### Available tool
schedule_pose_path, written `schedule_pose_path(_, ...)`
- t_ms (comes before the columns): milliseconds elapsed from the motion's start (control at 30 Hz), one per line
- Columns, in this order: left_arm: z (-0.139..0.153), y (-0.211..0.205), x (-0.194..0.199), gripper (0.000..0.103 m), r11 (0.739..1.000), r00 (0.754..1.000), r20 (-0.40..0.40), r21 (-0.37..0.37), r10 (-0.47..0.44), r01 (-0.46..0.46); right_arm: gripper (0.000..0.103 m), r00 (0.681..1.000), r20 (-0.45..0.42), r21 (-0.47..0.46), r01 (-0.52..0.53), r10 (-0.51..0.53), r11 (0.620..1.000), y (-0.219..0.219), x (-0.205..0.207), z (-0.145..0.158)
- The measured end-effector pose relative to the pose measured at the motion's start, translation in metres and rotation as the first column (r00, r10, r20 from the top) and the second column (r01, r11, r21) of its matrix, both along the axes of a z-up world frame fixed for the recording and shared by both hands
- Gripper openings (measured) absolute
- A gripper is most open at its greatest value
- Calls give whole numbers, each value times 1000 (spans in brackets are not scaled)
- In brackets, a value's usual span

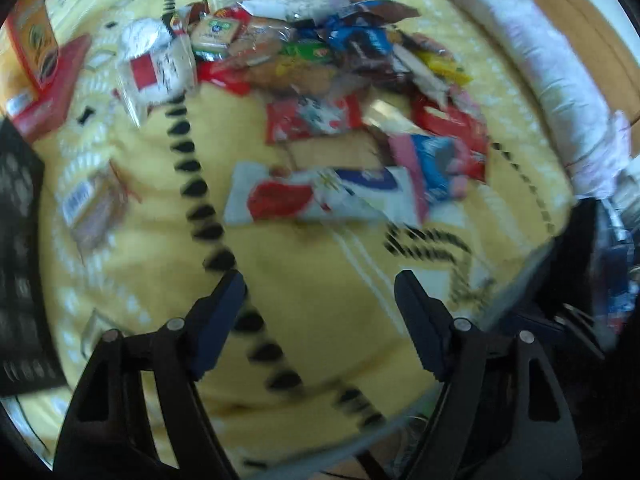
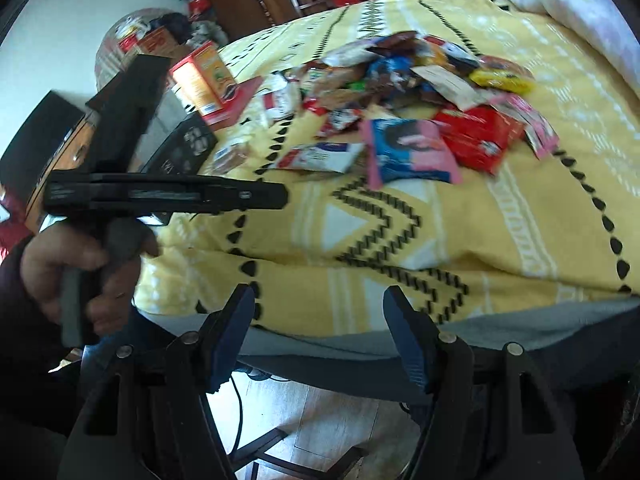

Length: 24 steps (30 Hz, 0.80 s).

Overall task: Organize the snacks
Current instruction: 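Move both open tools back above the snack pile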

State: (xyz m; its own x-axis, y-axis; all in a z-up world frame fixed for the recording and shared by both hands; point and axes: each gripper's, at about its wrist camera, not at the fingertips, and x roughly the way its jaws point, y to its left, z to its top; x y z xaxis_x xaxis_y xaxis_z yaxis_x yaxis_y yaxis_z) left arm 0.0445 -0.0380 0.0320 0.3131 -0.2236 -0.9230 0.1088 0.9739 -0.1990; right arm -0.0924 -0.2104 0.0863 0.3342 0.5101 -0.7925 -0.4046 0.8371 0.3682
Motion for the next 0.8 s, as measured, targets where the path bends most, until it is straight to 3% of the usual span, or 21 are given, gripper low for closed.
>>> schedule_pose_path(67,0,10,17,80,985,995,61,149,80,-88,70,1000,-5,4,14,-14,1000,-8,3,-3)
schedule_pose_path(100,0,21,25,79,961,984,83,215,159,-173,70,1000,-7,4,21,-21,1000,-10,4,-6)
schedule_pose_path(133,2,32,29,79,946,971,91,221,221,-236,70,1000,-10,6,29,-29,1000,-14,6,-7)
schedule_pose_path(233,17,44,18,79,948,952,126,125,278,-293,70,999,-1,12,32,-32,999,-19,8,-9)
schedule_pose_path(300,21,31,8,80,965,965,126,101,230,-243,70,1000,3,8,26,-26,1000,-19,11,-12)
schedule_pose_path(367,21,29,0,80,977,975,70,-2,211,-211,70,1000,-17,21,25,-25,999,-19,16,-17)
schedule_pose_path(467,18,16,-1,80,973,976,17,-84,217,-214,70,999,-34,38,28,-27,999,-17,18,-20)
schedule_pose_path(567,13,13,11,80,946,960,-22,-166,279,-278,70,1000,-24,38,15,-14,999,-13,16,-19)
schedule_pose_path(633,9,12,19,80,933,945,-22,-157,325,-325,70,1000,-20,29,2,-1,1000,-12,13,-19)
schedule_pose_path(733,-10,7,27,77,938,942,-62,-84,331,-335,70,1000,-26,28,4,-4,1000,-14,12,-21)
schedule_pose_path(800,-13,9,17,54,946,949,-26,-74,315,-316,70,1000,-26,29,10,-10,1000,-16,12,-22)
